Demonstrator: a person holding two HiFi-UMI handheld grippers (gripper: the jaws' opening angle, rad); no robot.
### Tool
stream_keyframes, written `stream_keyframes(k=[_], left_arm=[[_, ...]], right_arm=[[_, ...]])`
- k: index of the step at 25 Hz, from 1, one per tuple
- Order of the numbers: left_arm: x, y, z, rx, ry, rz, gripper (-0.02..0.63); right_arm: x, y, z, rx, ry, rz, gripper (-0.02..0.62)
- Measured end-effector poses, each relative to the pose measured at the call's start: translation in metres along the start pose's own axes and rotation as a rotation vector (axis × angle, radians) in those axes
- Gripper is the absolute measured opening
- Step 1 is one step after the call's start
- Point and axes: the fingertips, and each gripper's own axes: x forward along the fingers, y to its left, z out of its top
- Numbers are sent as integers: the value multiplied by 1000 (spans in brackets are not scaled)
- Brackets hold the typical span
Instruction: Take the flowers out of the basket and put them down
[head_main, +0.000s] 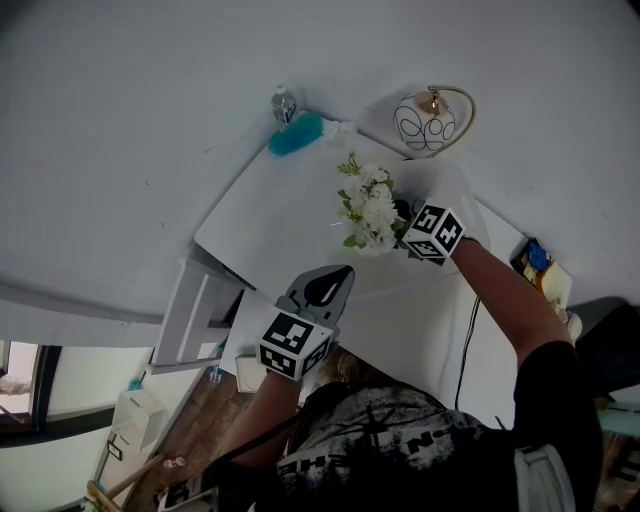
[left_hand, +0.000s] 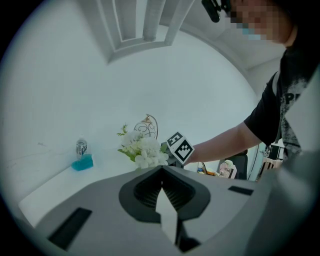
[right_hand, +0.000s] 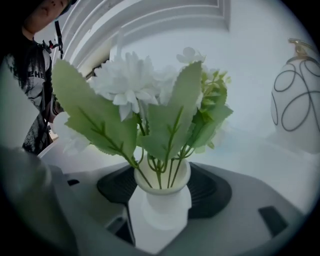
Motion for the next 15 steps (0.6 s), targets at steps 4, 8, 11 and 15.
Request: stream_keyframes(k=[4,8,11,15], left_arm=[[-3,0,-3,-6,-3,2,11],[-6,2,-5,-14,-8,9,11],[-8,4,-5,-14,-10,13,11],[-10,6,-4,-6,-17,15,11]], right_arm=[[2,-2,2,25,-24,-9,297],[1,-2,3,27,-34,-8,293],[0,-3,3,22,-34,-11,291],[-6,-2,5,6,-37,-14,290]])
